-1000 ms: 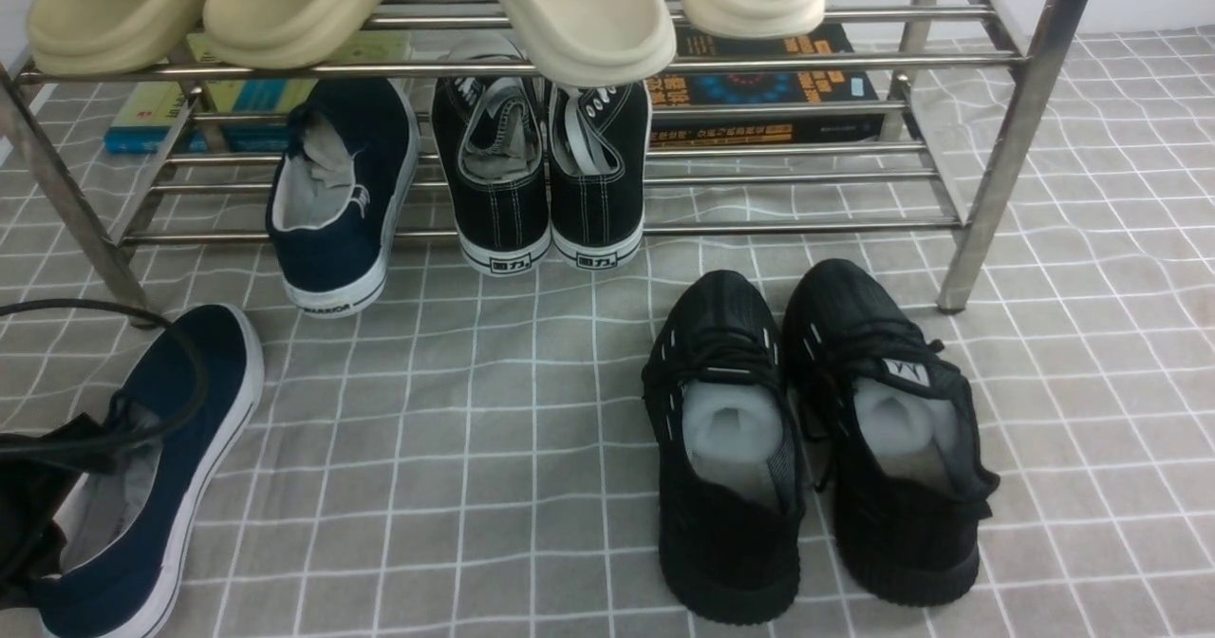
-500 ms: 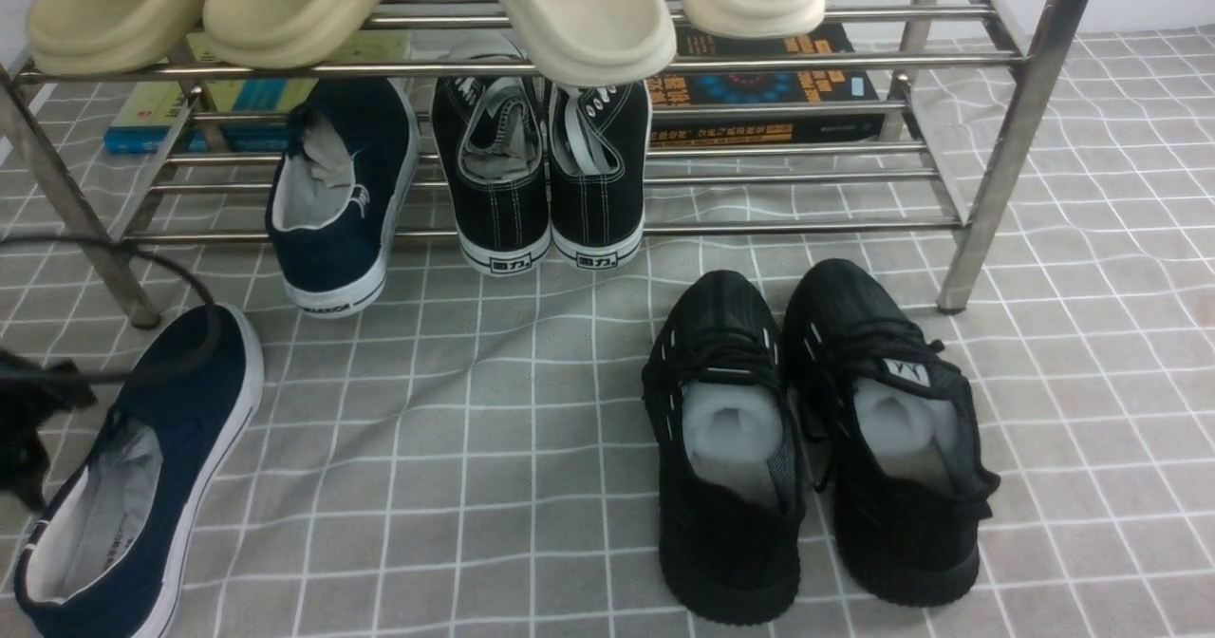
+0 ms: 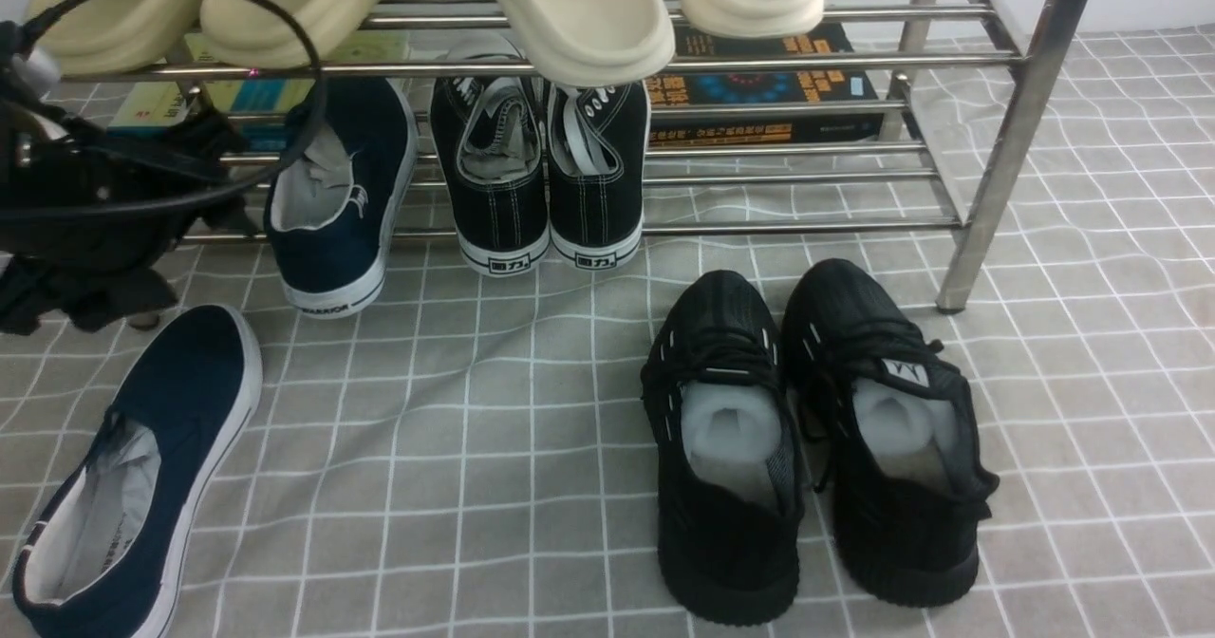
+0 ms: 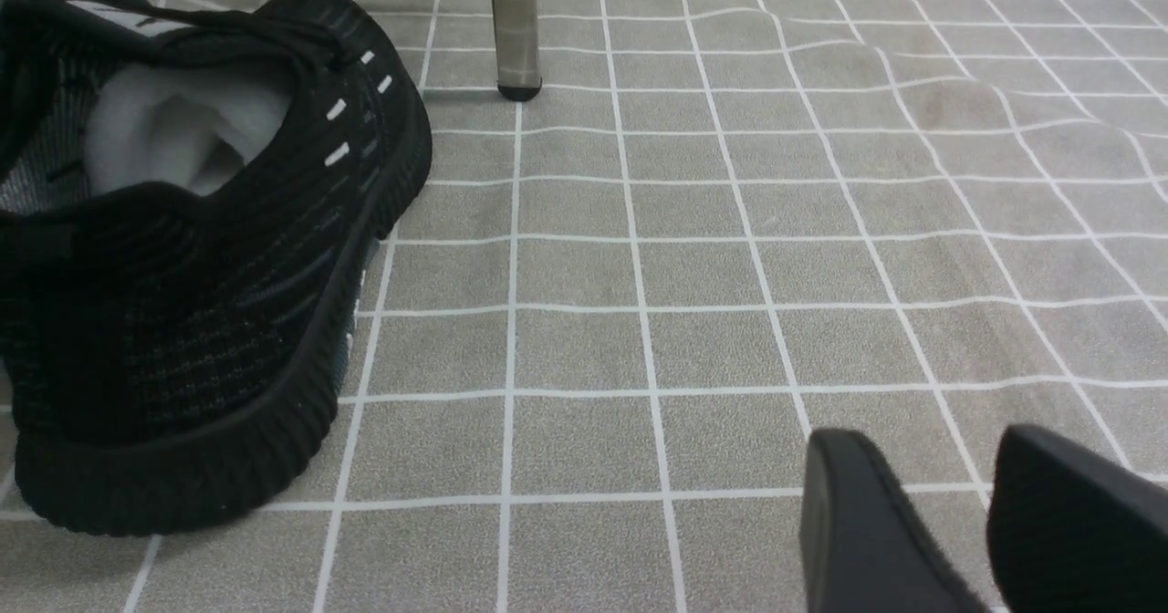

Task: Take the shoes off the shelf with your hand from the grey coffee tablecloth.
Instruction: 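Grasp the leftmost shoe on the bottom shelf of the shoe rack with the left gripper, then set the held shoe down on the floor in front of the rack with the left gripper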

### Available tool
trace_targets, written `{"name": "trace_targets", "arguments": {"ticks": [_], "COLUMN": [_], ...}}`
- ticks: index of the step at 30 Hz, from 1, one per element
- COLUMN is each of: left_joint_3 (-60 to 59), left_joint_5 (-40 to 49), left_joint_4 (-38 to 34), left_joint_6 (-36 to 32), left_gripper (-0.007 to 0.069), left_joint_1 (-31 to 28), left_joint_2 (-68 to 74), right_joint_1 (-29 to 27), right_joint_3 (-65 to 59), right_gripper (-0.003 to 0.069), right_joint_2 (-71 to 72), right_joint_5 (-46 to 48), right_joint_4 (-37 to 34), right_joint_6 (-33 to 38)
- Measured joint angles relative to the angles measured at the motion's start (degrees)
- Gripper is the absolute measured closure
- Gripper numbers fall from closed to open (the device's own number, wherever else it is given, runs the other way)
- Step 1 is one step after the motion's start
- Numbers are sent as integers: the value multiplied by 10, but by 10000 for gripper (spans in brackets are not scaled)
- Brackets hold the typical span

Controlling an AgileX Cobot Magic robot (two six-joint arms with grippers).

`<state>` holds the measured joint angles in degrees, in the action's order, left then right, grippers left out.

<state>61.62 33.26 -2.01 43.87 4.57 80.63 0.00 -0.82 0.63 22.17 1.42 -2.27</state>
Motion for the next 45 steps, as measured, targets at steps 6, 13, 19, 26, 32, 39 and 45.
{"name": "trace_targets", "arguments": {"ticks": [6, 13, 19, 26, 32, 39, 45], "left_joint_3": [1, 2, 3, 2, -7, -62, -109], "left_joint_5": [-82, -150, -148, -51, 75, 174, 187], "left_joint_4": [1, -33, -49, -36, 20, 166, 242], "left_joint_6": [100, 114, 110, 70, 73, 214, 354], "left_gripper": [87, 89, 238, 573, 577, 578, 580], "left_joint_1": [4, 4, 4, 4, 14, 117, 212], "left_joint_2": [66, 134, 152, 126, 57, 17, 16], "right_joint_1": [0, 0, 0, 0, 0, 0, 0], "right_joint_3": [0, 0, 0, 0, 0, 0, 0], "right_gripper": [420, 420, 420, 420, 420, 420, 420], "right_joint_2": [0, 0, 0, 0, 0, 0, 0], "right_joint_5": [0, 0, 0, 0, 0, 0, 0], "right_joint_4": [0, 0, 0, 0, 0, 0, 0], "right_joint_6": [0, 0, 0, 0, 0, 0, 0]}}
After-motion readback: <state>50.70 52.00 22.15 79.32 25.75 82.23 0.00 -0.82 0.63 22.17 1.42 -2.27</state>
